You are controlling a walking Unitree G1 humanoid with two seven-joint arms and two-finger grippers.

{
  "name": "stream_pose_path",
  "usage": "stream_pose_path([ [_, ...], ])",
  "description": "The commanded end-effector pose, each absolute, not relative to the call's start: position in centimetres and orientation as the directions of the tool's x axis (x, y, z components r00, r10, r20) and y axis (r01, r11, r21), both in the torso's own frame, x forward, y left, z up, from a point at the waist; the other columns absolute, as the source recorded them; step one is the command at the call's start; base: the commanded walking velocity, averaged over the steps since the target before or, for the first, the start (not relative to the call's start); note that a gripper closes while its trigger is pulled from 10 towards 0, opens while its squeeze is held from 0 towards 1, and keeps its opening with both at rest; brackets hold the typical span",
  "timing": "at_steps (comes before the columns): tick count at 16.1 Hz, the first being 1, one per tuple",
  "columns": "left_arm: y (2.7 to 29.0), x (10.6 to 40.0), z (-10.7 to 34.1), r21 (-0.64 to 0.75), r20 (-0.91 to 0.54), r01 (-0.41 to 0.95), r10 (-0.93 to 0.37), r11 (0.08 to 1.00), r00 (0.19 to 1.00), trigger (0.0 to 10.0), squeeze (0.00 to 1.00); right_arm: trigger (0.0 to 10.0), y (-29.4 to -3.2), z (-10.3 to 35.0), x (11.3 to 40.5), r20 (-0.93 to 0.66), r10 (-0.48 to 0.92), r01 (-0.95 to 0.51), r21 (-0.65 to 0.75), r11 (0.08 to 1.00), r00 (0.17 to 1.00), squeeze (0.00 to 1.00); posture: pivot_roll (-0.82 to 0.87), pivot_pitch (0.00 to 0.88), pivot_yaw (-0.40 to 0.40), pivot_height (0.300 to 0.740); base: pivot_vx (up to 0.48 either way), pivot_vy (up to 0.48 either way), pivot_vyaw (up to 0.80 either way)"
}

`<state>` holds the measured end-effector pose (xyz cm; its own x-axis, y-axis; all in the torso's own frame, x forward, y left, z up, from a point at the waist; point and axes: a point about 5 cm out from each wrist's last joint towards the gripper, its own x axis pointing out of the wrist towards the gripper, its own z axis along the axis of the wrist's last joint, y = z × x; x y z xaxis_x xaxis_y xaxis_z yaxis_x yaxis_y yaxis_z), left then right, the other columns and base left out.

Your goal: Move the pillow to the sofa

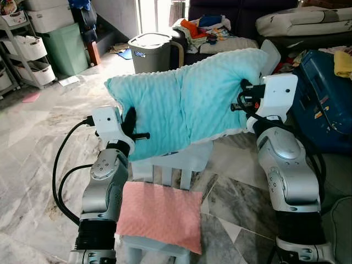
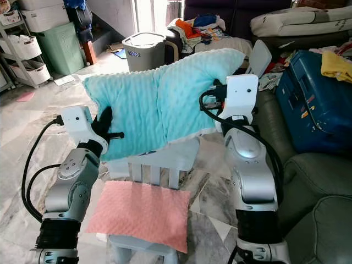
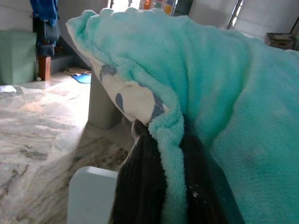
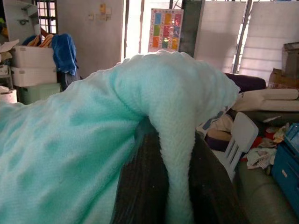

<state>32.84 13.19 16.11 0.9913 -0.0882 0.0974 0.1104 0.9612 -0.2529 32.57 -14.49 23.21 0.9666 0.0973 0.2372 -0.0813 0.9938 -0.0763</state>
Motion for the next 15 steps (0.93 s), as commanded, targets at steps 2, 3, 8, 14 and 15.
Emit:
stream_pose_path([
  [2,12.9,32.64,16.59,-0.256,0.112,0.134,-0.108,0.957,0.988,10.0,0.0,10.0,-14.52,23.8,32.25,0.251,0.098,-0.082,-0.072,0.994,0.963,0.0,-0.09,0.0,-0.01,0.74,0.0,0.0,-0.71],
  [3,12.85,32.62,16.56,-0.258,0.11,0.136,-0.111,0.957,0.988,10.0,0.0,10.0,-14.53,23.79,32.22,0.25,0.099,-0.082,-0.076,0.994,0.963,0.0,-0.09,0.0,-0.01,0.74,0.0,0.0,-0.8],
  [8,12.94,32.55,16.45,-0.264,0.1,0.138,-0.115,0.955,0.988,10.0,0.0,10.0,-14.46,23.65,32.19,0.239,0.101,-0.085,-0.078,0.993,0.966,0.0,-0.09,0.0,-0.011,0.74,0.0,0.0,-0.8],
  [14,12.78,32.56,16.49,-0.287,0.091,0.152,-0.13,0.946,0.987,10.0,0.0,10.0,-14.35,23.56,32.18,0.235,0.099,-0.085,-0.071,0.994,0.967,0.0,-0.09,0.0,-0.002,0.74,0.0,0.0,-0.34],
  [15,12.74,32.56,16.5,-0.297,0.09,0.155,-0.134,0.942,0.987,10.0,0.0,10.0,-14.35,23.57,32.16,0.236,0.099,-0.085,-0.069,0.994,0.967,0.0,-0.09,0.0,-0.002,0.74,0.0,0.0,0.0],
])
